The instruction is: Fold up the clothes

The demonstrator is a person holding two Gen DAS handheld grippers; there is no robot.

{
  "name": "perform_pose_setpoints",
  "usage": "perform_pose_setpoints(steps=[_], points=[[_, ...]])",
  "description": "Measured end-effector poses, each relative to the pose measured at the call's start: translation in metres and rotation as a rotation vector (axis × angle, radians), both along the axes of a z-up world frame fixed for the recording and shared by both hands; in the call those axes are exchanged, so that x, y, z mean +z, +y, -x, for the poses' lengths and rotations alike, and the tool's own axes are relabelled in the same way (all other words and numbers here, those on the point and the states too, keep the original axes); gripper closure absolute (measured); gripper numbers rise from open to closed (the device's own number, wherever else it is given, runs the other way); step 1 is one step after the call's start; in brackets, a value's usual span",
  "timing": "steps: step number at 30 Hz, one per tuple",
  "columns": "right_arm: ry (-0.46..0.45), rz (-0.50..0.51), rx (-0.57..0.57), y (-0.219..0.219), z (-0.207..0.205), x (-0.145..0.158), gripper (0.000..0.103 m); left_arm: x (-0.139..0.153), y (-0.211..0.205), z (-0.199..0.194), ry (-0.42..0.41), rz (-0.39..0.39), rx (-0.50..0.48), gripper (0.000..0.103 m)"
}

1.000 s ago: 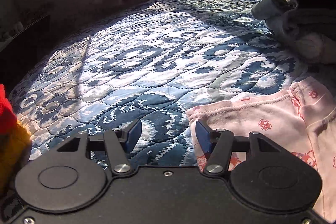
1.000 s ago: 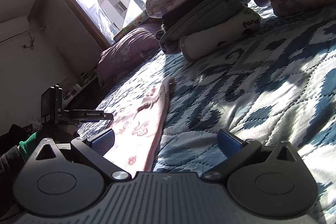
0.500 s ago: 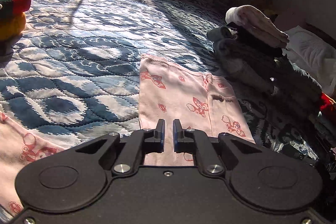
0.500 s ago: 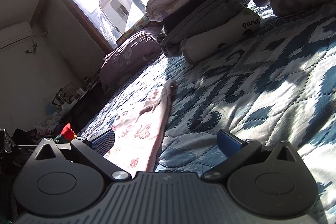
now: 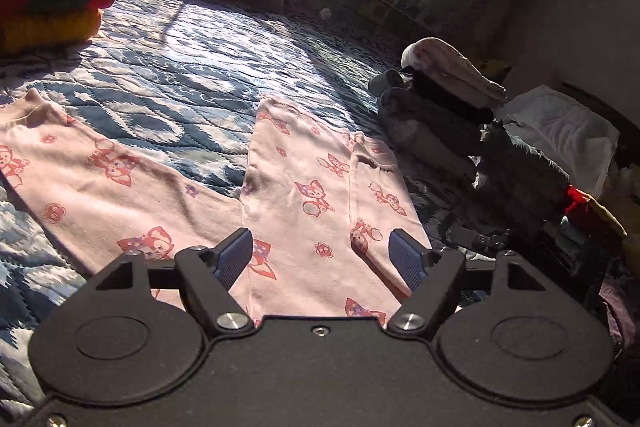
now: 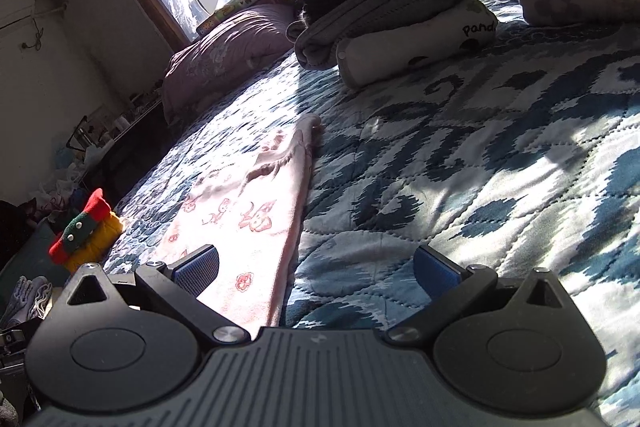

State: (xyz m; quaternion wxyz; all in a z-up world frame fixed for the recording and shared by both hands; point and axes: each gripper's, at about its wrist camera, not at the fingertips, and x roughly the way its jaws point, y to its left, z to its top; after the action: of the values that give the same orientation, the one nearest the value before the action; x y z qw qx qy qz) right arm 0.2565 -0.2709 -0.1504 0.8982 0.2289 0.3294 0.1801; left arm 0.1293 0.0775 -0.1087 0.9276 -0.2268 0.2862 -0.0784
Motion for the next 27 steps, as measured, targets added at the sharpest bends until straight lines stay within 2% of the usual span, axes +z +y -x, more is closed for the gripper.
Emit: perform_pose_setpoints(steps=[2,4,6,8,10,12,14,16,22,26,27], points=[[0.032,0.038,0.005,0.002,-0.001,0.011,0.002,-0.015,-0.001,0.012,0.016,0.056,0.012,0.020],[0.018,0.101,0.012,0.008,-0.003,0.023,0.008,-0.024,-0.006,0.013,0.077,0.046,0.024,0.014],[0.001,0.165,0.012,0.016,-0.009,0.034,0.021,-0.013,-0.014,0.005,0.089,-0.010,0.032,0.012],[-0.017,0.238,0.014,0.027,-0.017,0.042,0.025,-0.007,-0.022,0.007,0.018,-0.096,0.009,0.004],[-0.057,0.319,0.033,0.043,-0.026,0.049,0.027,-0.001,-0.030,0.009,-0.048,-0.184,-0.012,0.004],[-0.100,0.405,0.064,0.060,-0.037,0.052,0.033,-0.003,-0.035,0.006,-0.045,-0.288,0.002,0.004],[-0.141,0.490,0.097,0.078,-0.050,0.053,0.038,-0.008,-0.029,0.003,-0.050,-0.326,0.007,0.005],[-0.165,0.542,0.125,0.090,-0.066,0.050,0.039,-0.012,-0.023,0.000,-0.055,-0.360,0.012,0.005],[-0.172,0.579,0.167,0.104,-0.111,0.042,0.054,-0.028,-0.002,-0.021,0.030,-0.249,0.027,0.005],[-0.199,0.600,0.222,0.109,-0.122,0.036,0.066,-0.031,0.002,-0.027,0.048,-0.195,0.034,0.005],[-0.209,0.612,0.240,0.112,-0.121,0.035,0.066,-0.031,0.002,-0.027,0.047,-0.192,0.033,0.005]])
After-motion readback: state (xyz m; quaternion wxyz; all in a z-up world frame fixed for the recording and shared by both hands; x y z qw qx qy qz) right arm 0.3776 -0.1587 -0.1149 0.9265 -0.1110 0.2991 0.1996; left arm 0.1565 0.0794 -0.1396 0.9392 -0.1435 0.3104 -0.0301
